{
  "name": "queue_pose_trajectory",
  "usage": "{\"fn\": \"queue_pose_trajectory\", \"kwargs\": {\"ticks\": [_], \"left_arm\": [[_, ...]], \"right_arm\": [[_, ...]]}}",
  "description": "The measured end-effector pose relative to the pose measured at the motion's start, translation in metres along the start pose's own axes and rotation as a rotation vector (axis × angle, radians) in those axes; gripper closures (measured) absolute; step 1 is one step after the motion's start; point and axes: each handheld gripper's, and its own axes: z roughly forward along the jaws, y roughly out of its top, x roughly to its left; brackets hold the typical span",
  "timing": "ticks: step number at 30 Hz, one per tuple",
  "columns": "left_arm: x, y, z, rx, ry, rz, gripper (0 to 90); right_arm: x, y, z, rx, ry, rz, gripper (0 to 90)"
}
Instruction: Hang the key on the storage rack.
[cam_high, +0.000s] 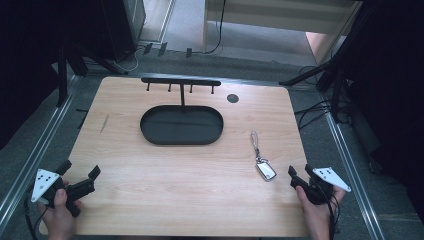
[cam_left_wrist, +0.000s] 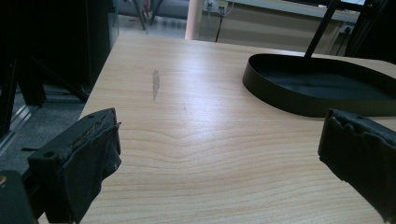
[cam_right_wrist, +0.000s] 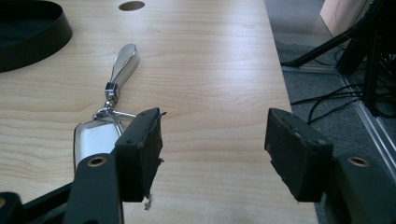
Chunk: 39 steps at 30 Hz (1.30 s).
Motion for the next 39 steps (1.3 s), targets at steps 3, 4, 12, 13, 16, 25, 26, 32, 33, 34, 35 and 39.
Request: {"fn": "queue_pose_trajectory", "kwargs": {"ticks": [3, 4, 12, 13, 16, 25, 26, 32, 33, 34, 35, 39], "left_arm": [[0.000, 0.000, 0.000, -0.003, -0.001, -0.003, 0.0], [0.001, 0.000, -0.001, -0.002, -0.003, -0.005, 0.0], [0.001, 0.000, 0.000, 0.002, -0.002, -0.007, 0.0], [0.001, 0.000, 0.000, 0.002, -0.002, -0.006, 0.0], [0.001, 0.000, 0.000, 0.003, -0.003, -0.006, 0.0], [0.001, 0.000, 0.000, 0.004, -0.002, -0.008, 0.0], [0.001, 0.000, 0.000, 0.004, -0.003, -0.008, 0.0], [0.002, 0.000, 0.000, 0.005, -0.008, -0.011, 0.0], [0.002, 0.000, 0.000, 0.004, -0.008, -0.011, 0.0], [0.002, 0.000, 0.000, 0.004, -0.008, -0.011, 0.0], [0.002, 0.000, 0.000, 0.006, -0.010, -0.010, 0.0], [0.001, 0.000, 0.001, 0.007, -0.012, -0.009, 0.0]], "right_arm": [[0.001, 0.012, 0.003, 0.033, 0.005, -0.029, 37.6], [0.001, 0.016, 0.005, 0.054, 0.009, -0.040, 37.7], [0.012, 0.051, 0.028, 0.245, 0.028, -0.166, 41.4], [0.014, 0.055, 0.031, 0.265, 0.031, -0.178, 42.3], [0.022, 0.066, 0.048, 0.363, 0.034, -0.217, 45.2], [0.051, 0.100, 0.084, 0.601, 0.001, -0.269, 54.6], [0.054, 0.102, 0.086, 0.613, 0.002, -0.268, 55.1], [0.069, 0.116, 0.106, 0.728, 0.042, -0.216, 60.3], [0.070, 0.117, 0.109, 0.735, 0.040, -0.212, 60.7], [0.070, 0.117, 0.109, 0.735, 0.040, -0.212, 60.7], [0.074, 0.120, 0.116, 0.763, 0.033, -0.195, 62.3], [0.082, 0.125, 0.125, 0.791, 0.051, -0.169, 64.5]]}}
